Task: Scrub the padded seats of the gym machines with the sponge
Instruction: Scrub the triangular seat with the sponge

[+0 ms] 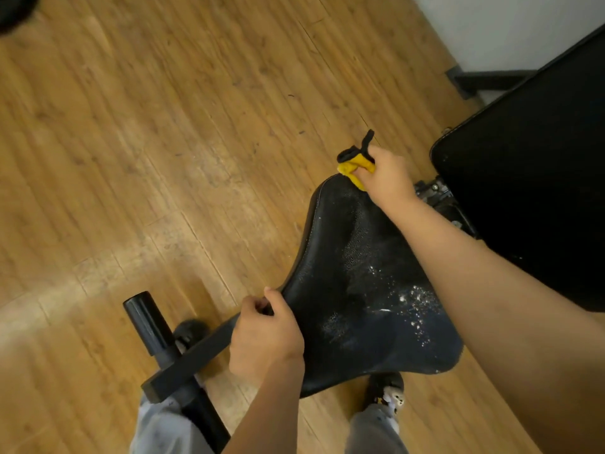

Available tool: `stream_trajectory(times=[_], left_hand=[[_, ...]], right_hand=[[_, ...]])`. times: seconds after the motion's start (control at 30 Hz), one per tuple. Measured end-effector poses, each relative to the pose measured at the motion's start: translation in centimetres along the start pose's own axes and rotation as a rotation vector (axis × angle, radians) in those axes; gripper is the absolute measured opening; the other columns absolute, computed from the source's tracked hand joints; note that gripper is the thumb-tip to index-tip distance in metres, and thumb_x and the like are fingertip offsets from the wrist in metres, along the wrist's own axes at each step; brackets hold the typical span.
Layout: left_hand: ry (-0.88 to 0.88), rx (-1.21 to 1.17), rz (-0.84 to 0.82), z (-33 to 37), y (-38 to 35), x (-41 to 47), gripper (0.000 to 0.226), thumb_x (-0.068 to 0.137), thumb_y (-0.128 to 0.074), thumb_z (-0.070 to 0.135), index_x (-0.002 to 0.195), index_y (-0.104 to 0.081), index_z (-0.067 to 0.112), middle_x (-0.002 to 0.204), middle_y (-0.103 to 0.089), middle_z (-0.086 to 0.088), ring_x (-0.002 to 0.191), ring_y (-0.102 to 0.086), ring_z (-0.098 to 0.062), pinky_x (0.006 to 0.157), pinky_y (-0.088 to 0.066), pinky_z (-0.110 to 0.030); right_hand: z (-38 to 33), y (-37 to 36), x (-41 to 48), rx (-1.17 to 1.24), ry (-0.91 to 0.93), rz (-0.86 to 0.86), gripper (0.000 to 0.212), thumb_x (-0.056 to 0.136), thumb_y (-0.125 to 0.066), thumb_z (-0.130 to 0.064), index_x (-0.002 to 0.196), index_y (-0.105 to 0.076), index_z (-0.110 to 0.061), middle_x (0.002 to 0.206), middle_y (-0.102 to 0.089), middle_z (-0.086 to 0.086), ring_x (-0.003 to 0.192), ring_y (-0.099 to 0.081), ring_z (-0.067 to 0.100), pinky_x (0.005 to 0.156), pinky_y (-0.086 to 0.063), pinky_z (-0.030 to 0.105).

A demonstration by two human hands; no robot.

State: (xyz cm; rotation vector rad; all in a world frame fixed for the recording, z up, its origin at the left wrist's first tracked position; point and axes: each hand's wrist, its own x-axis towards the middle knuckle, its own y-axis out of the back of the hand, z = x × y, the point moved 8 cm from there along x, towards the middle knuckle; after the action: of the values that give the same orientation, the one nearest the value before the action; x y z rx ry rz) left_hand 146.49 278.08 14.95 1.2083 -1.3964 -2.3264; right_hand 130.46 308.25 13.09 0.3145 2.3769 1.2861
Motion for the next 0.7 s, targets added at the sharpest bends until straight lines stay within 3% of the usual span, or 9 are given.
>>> stream_trajectory(times=[0.07,0.2,0.37,0.43,0.57,0.7], left_hand=[[-0.005,-0.004,0.008,0.1,0.1,0.0,0.041,0.095,-0.03,0.058,0.077,-0.049,0.027,0.067,-0.055,0.003,0.061,-0.05,-0.018,0.053,-0.033,-0.028],[-0.005,-0.014,0.043,0.2,0.2,-0.1,0.041,0.095,-0.031,0.056,0.076,-0.05,0.026,0.065,-0.053,0.003,0.058,-0.044,-0.016,0.052,-0.029,-0.027],[-0.007,-0.028,0.049,0.2,0.1,0.0,0.04,0.094,-0.032,0.057,0.078,-0.053,0.026,0.066,-0.052,0.003,0.063,-0.049,-0.022,0.056,-0.034,-0.029],[-0.011,-0.009,0.031,0.1,-0.1,0.0,0.04,0.094,-0.029,0.058,0.08,-0.052,0.028,0.068,-0.054,0.003,0.066,-0.051,-0.023,0.057,-0.035,-0.03],[-0.011,-0.015,0.026,0.1,-0.1,0.1,0.04,0.094,-0.029,0.057,0.083,-0.054,0.028,0.07,-0.055,0.003,0.067,-0.052,-0.024,0.056,-0.036,-0.03],[-0.009,-0.016,0.029,0.0,-0.1,0.1,0.041,0.094,-0.029,0.058,0.082,-0.053,0.028,0.069,-0.055,0.002,0.067,-0.053,-0.025,0.058,-0.038,-0.031]], right_hand=[[0.8,0.2,-0.3,0.056,-0.024,0.012,0.02,0.089,-0.062,-0.018,0.107,-0.064,-0.01,0.096,-0.066,0.009,0.089,-0.059,0.026,0.068,-0.04,0.028],[-0.3,0.8,-5.4,0.089,0.086,-0.007,0.016,0.087,-0.064,-0.017,0.102,-0.063,-0.009,0.086,-0.063,0.005,0.08,-0.057,0.022,0.065,-0.044,0.033],[0.0,0.3,-10.3,0.028,0.184,-0.082,0.027,0.086,-0.064,-0.009,0.112,-0.061,-0.005,0.095,-0.058,0.01,0.09,-0.056,0.026,0.072,-0.044,0.036],[0.6,1.0,-7.7,0.04,0.132,-0.021,0.023,0.085,-0.061,-0.006,0.107,-0.063,-0.006,0.091,-0.059,0.01,0.088,-0.056,0.028,0.068,-0.039,0.033],[2.9,1.2,-2.1,0.108,-0.103,0.066,0.017,0.088,-0.061,-0.015,0.102,-0.064,-0.006,0.093,-0.066,0.012,0.089,-0.06,0.029,0.073,-0.045,0.037],[3.3,1.3,-5.5,0.21,-0.134,0.05,0.02,0.089,-0.063,-0.02,0.105,-0.064,-0.008,0.093,-0.068,0.009,0.088,-0.06,0.024,0.075,-0.048,0.037]])
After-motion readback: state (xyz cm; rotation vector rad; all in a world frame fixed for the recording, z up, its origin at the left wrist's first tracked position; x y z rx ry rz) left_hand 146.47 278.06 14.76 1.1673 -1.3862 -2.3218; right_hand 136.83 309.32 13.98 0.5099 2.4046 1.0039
